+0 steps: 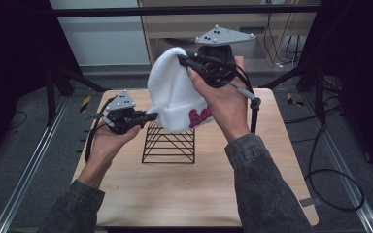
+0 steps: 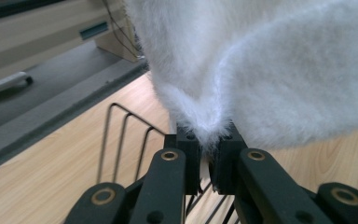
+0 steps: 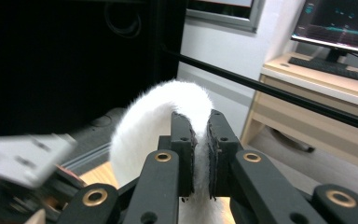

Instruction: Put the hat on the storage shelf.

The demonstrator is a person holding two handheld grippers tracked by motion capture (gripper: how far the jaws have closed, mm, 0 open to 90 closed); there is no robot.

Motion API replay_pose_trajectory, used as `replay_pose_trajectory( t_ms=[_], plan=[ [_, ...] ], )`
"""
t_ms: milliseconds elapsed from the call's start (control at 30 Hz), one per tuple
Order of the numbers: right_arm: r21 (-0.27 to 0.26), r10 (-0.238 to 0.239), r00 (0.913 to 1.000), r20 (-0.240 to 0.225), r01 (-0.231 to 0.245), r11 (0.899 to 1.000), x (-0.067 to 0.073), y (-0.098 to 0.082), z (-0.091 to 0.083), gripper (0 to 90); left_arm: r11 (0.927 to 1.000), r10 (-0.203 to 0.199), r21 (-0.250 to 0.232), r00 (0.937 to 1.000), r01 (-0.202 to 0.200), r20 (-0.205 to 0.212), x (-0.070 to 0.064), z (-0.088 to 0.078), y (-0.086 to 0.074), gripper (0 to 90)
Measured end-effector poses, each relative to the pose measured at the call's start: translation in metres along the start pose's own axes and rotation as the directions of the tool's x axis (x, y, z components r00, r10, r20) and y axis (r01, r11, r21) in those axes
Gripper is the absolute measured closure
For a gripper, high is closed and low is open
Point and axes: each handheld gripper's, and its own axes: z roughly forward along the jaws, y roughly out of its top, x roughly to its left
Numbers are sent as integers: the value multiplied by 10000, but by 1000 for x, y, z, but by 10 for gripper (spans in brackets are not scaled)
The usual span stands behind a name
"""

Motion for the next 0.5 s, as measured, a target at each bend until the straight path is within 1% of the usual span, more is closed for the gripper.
replay_pose_trajectory(
  t_ms=[67, 133, 167, 200, 233, 300, 333, 400, 433, 500],
  plan=[
    [161, 143, 9998, 112, -145, 9998, -4, -7, 1, 835, 9996, 213, 203, 9994, -207, -288, 2, -10, -1, 839],
    [322, 274, 9995, 163, -279, 9991, -7, -14, 4, 835, 9989, 363, 309, 9983, -349, -465, 5, -20, -3, 840],
    [391, 362, 9992, 183, -369, 9986, -8, -18, 6, 835, 9992, 315, 246, 9982, -302, -503, 6, -24, -4, 841],
    [391, 362, 9992, 183, -369, 9986, -8, -18, 6, 835, 9992, 315, 246, 9982, -302, -503, 6, -24, -4, 842],
    [535, 466, 9988, 164, -474, 9974, -10, -24, 12, 834, 9995, 213, 233, 9985, -201, -511, 8, -28, -5, 842],
    [599, 528, 9985, 136, -535, 9968, -10, -25, 14, 835, 9994, 206, 281, 9983, -191, -545, 8, -29, -6, 843],
    [792, 497, 9986, 172, -509, 9956, -10, -28, 21, 834, 9986, 229, 486, 9981, -201, -579, 11, -28, -9, 843],
    [913, 470, 9988, 169, -483, 9947, -10, -30, 26, 834, 9979, 226, 617, 9981, -190, -574, 13, -27, -10, 844],
    [984, 492, 9987, 155, -505, 9939, -10, -31, 29, 833, 9982, 159, 585, 9981, -125, -587, 13, -27, -11, 844],
    [1080, 520, 9985, 161, -534, 9927, -11, -33, 34, 832, 9977, 210, 650, 9980, -170, -601, 15, -27, -12, 845]
  ],
)
